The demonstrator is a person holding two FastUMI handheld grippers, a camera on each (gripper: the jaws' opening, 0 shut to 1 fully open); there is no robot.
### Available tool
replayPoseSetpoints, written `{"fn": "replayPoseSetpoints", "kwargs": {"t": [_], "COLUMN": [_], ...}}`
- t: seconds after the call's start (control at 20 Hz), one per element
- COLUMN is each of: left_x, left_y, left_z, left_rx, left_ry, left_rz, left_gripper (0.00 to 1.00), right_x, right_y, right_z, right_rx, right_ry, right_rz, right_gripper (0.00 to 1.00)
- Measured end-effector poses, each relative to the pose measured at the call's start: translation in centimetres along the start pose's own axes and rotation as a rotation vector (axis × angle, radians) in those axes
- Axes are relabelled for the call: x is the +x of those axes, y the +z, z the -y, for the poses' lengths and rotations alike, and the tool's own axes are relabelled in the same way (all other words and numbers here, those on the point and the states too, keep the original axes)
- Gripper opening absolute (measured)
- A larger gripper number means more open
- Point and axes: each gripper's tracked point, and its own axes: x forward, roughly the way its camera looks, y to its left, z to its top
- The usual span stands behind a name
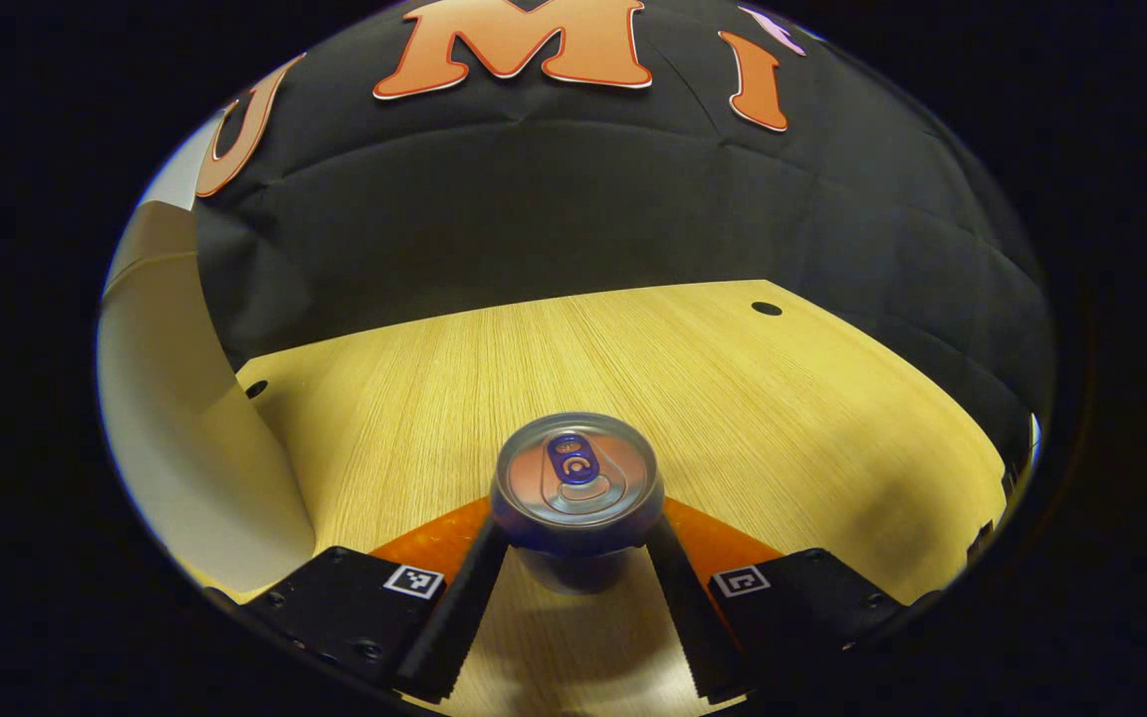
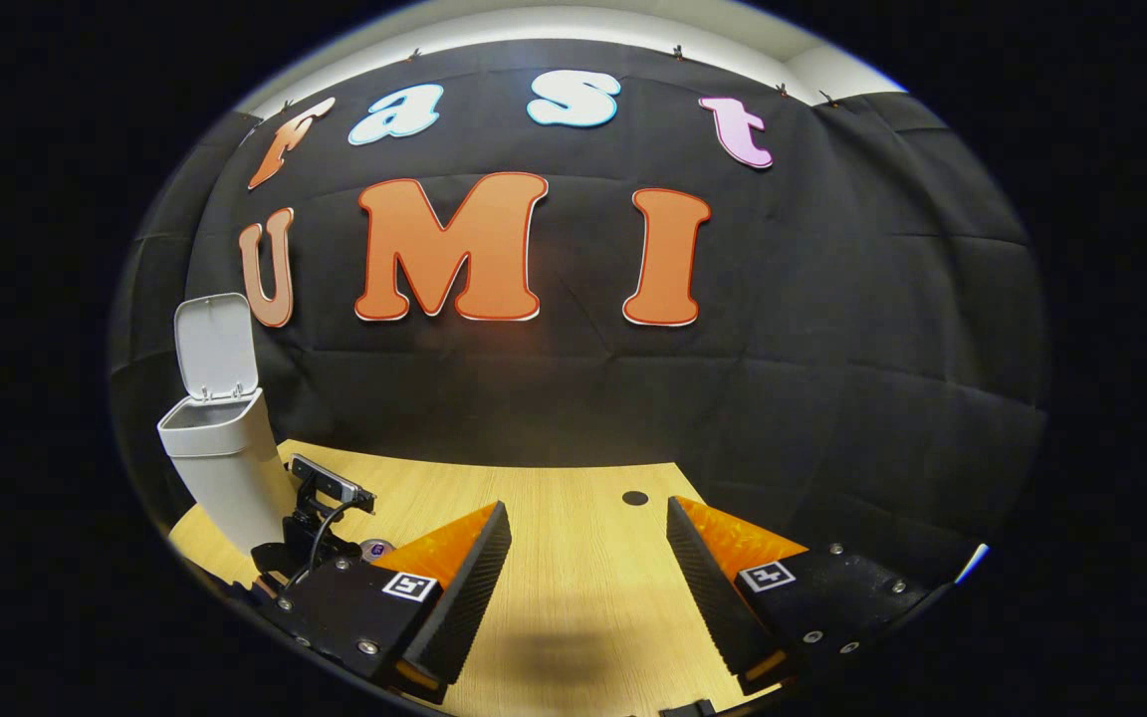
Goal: Press the lid of the desktop garbage bin to open it, pick up the crumpled paper on the desktop and throw it into the bin, then pick up the pop can on the desktop and drop it into the bin, and finally close the garbage bin lid.
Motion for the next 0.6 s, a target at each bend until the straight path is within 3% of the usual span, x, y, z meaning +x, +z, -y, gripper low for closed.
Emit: {"fn": "replayPoseSetpoints", "kwargs": {"t": [0.6], "left_x": [-9.9], "left_y": [8.7], "left_z": [-2.1], "left_rx": [-0.02], "left_ry": [0.05], "left_rz": [0.197], "left_gripper": [0.8], "right_x": [1.4], "right_y": [0.5], "right_z": [-3.5], "right_rx": [0.038], "right_ry": [0.066], "right_rz": [0.029], "right_gripper": [0.94]}}
